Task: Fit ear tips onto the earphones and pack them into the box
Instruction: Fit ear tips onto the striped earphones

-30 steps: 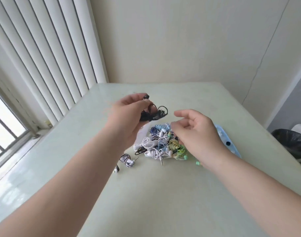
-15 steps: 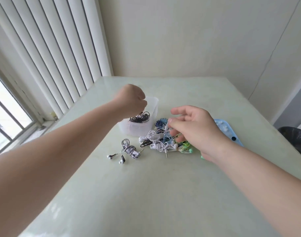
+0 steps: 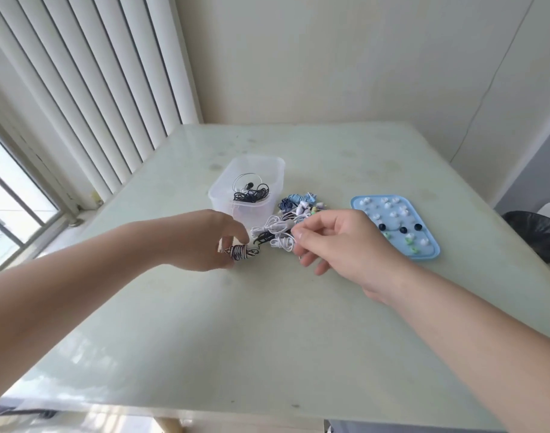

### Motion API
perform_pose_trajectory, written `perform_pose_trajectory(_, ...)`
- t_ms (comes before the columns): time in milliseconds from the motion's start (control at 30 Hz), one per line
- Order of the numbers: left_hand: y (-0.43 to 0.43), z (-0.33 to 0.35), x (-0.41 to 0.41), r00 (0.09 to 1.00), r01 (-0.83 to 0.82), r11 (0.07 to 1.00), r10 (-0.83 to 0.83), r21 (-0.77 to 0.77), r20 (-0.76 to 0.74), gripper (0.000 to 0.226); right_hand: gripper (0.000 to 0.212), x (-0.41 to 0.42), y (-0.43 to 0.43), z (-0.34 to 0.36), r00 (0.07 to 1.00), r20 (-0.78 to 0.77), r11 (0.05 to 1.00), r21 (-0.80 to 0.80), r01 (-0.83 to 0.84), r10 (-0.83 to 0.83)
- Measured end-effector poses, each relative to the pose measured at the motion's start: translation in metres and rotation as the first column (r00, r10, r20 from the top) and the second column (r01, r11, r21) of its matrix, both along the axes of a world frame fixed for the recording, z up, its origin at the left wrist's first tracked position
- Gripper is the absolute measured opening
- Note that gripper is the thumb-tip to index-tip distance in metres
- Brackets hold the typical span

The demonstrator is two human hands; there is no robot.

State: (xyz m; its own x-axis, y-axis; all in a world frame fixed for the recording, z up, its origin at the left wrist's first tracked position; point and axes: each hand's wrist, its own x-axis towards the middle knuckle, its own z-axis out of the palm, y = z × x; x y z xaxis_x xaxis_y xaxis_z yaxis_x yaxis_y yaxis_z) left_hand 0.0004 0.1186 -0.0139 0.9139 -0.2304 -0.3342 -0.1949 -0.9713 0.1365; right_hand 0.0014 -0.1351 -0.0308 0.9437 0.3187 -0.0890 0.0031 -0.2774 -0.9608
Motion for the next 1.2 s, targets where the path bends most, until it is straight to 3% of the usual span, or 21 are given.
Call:
perform_pose_trajectory(100,-0.009,0.005,-0.004,0.997,-0.051,0.999,0.051,-0.001,-0.057,0.030,0.010,-0.008,-0.014,-0.005,1.000,-0.007,1.000,-0.008,-0.010,0.010)
perform_pose_trajectory(200,-0.026,0.018,-0.007,0.999,-0.042,0.998,0.041,-0.046,-0.012,0.030,0.009,-0.016,-0.026,-0.012,0.999,-0.044,1.000,0.013,-0.021,0.022)
perform_pose_trajectory(267,-0.038,0.028,-0.007,0.998,-0.043,0.986,0.049,-0.161,0.030,0.033,0.005,-0.020,-0.032,-0.016,0.996,-0.079,0.998,0.043,-0.044,0.047)
perform_pose_trajectory(333,-0.055,0.038,-0.006,0.996,-0.085,0.932,0.089,-0.354,-0.007,0.038,0.020,-0.022,-0.038,-0.020,0.990,-0.117,0.993,0.101,-0.068,0.080)
perform_pose_trajectory(400,-0.075,0.043,-0.005,0.990,-0.135,0.807,0.087,-0.575,-0.111,0.044,0.051,-0.024,-0.043,-0.025,0.982,-0.148,0.981,0.176,-0.087,0.114)
perform_pose_trajectory(467,-0.095,0.043,-0.004,0.977,-0.187,0.658,0.051,-0.729,-0.205,0.045,0.064,-0.024,-0.049,-0.027,0.975,-0.159,0.958,0.266,-0.106,0.152)
perform_pose_trajectory(600,-0.129,0.026,0.002,0.936,-0.345,0.343,0.051,-0.874,-0.349,0.033,0.032,-0.021,-0.063,-0.023,0.968,-0.174,0.891,0.447,-0.085,0.180)
perform_pose_trajectory(667,-0.139,0.014,0.006,0.920,-0.392,0.212,0.070,-0.895,-0.387,0.032,0.028,-0.018,-0.074,-0.022,0.971,-0.212,0.882,0.472,0.000,0.114)
perform_pose_trajectory(767,-0.148,-0.007,0.012,0.910,-0.415,0.113,0.035,-0.903,-0.413,0.035,0.020,-0.009,-0.091,-0.022,0.971,-0.237,0.887,0.447,0.116,-0.007)
perform_pose_trajectory(900,-0.158,-0.031,0.012,0.906,-0.416,0.026,-0.068,-0.909,-0.417,0.019,0.016,0.001,-0.107,-0.023,0.979,-0.177,0.921,0.354,0.163,-0.105)
perform_pose_trajectory(1033,-0.168,-0.047,0.011,0.900,-0.435,-0.142,-0.077,-0.889,-0.429,0.038,0.012,0.003,-0.117,-0.023,0.992,-0.080,0.969,0.218,0.114,-0.099)
perform_pose_trajectory(1100,-0.172,-0.051,0.009,0.924,-0.381,-0.135,-0.012,-0.915,-0.383,0.037,0.015,0.002,-0.118,-0.021,0.997,-0.058,0.986,0.155,0.057,-0.048)
perform_pose_trajectory(1200,-0.175,-0.057,0.005,0.958,-0.277,-0.038,0.070,-0.960,-0.279,0.028,0.016,-0.001,-0.117,-0.021,0.998,-0.065,0.999,0.046,0.001,0.002)
